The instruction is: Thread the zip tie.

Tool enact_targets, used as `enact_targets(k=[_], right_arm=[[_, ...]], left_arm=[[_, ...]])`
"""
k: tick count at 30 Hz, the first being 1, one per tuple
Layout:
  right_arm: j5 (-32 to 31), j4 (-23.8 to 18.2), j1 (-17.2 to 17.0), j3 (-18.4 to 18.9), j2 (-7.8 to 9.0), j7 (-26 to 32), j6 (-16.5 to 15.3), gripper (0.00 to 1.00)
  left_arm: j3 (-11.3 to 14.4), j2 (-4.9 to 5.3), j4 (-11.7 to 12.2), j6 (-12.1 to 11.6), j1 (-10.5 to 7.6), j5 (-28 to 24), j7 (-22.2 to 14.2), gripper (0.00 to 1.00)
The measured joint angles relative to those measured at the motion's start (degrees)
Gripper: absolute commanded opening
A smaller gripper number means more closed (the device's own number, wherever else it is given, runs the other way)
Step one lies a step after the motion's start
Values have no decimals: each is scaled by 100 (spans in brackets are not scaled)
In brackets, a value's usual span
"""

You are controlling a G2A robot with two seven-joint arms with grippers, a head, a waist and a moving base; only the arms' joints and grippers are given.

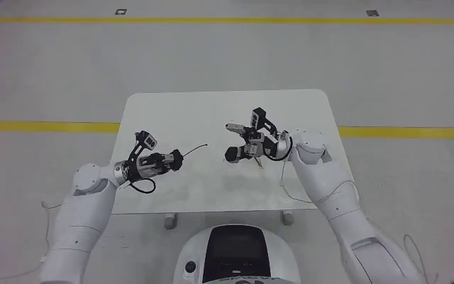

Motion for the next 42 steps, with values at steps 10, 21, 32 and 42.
enact_targets(k=[10,21,32,42], right_arm=[[157,250,130,-93,-23,37,-50,100],[703,646,239,-348,-90,159,-298,58],[950,1095,384,-608,-149,303,-458,36],[899,1187,436,-772,-147,441,-505,30]], left_arm=[[180,76,83,-96,-68,6,85,0],[475,80,191,-19,-225,23,39,0],[617,91,258,-27,-300,-76,-6,0],[617,90,258,-27,-300,-77,-6,0]])
